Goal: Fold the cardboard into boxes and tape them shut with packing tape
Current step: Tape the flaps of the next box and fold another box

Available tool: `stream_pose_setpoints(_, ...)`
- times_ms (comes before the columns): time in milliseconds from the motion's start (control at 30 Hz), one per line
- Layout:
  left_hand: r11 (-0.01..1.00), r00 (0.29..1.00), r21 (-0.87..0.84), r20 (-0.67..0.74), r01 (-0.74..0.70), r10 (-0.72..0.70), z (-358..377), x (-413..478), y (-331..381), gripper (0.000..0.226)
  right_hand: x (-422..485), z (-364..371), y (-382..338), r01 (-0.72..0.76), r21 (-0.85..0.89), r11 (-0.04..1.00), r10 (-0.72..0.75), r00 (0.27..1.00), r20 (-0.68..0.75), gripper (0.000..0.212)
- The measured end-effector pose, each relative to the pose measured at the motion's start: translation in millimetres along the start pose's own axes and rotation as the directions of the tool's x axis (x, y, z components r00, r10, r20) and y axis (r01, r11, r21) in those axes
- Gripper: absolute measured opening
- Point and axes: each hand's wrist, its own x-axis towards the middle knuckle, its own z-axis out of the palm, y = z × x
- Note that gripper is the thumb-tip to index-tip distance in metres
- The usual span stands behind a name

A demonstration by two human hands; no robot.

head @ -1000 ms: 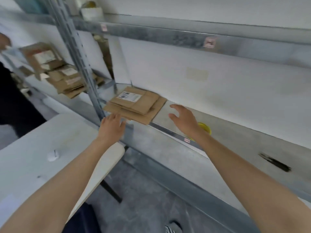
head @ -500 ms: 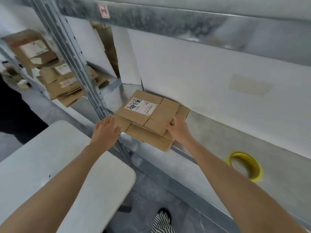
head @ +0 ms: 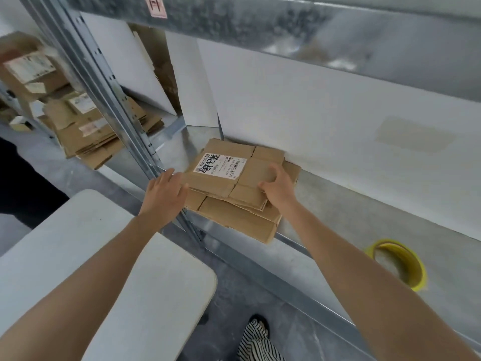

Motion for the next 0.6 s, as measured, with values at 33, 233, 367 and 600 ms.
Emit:
stream_pose_setpoints(33,1.000,1.000,0.008,0.009,-0.005,0.005,-2.0,0.4,-0.2,0.039,-1.6,-2.0,-1.6,-0.004,0.029,1.000,0.004,1.000,0.007,0.056)
stream_pose_setpoints(233,0.995,0.995,0.045,-0.026,-0.092,0.094,-18.9,-9.6,10.6,0.039,-25.6,-22.5,-4.2,-0.005,0.183,0.983,0.010,1.000,-0.026,0.055)
stream_pose_setpoints(367,0.983,0.983,0.030,-0.040,-0.179,0.180,-22.6,-28.6,22.2,0.031,-64.1,-48.0,-4.8,0.082,0.205,0.975,-0.056,0.990,-0.131,0.057)
stream_pose_setpoints(600,0.942,0.942,0.035,-0.027,-0.333,0.334,-29.0,-64.5,93.1,0.041,-147.8,-122.8,15.0,0.192,0.221,0.956,-0.110,0.935,-0.337,0.056)
